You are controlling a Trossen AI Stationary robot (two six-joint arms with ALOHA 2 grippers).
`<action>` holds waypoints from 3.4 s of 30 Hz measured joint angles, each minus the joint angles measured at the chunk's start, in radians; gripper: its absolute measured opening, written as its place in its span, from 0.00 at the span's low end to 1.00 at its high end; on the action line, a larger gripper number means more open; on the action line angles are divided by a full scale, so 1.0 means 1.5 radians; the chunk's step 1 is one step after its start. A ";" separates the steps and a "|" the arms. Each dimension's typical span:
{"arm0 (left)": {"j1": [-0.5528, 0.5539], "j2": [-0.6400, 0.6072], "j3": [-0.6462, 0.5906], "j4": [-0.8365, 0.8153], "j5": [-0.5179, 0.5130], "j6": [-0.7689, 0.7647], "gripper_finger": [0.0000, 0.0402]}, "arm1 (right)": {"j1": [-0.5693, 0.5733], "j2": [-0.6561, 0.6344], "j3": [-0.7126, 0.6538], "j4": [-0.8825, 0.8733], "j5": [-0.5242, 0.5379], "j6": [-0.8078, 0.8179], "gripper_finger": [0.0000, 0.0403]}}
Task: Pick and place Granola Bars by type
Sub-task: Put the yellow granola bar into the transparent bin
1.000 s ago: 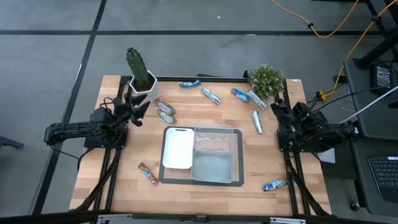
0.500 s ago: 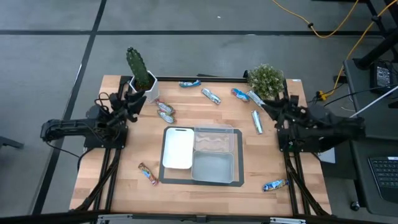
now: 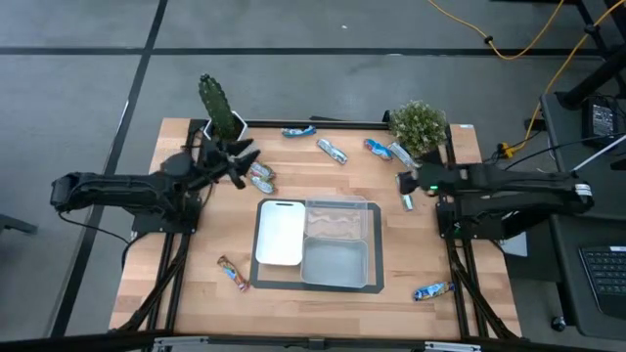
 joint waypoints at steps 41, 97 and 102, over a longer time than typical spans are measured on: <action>0.061 0.071 0.000 0.038 0.137 -0.031 0.60 | -0.138 0.252 0.017 0.176 -0.458 -0.300 0.10; 0.055 0.071 0.000 0.011 0.142 0.034 0.60 | -0.021 0.538 0.459 0.141 -0.510 -0.571 0.11; 0.053 0.071 0.000 0.010 0.143 0.034 0.60 | 0.001 0.552 0.376 0.163 -0.488 -0.511 0.07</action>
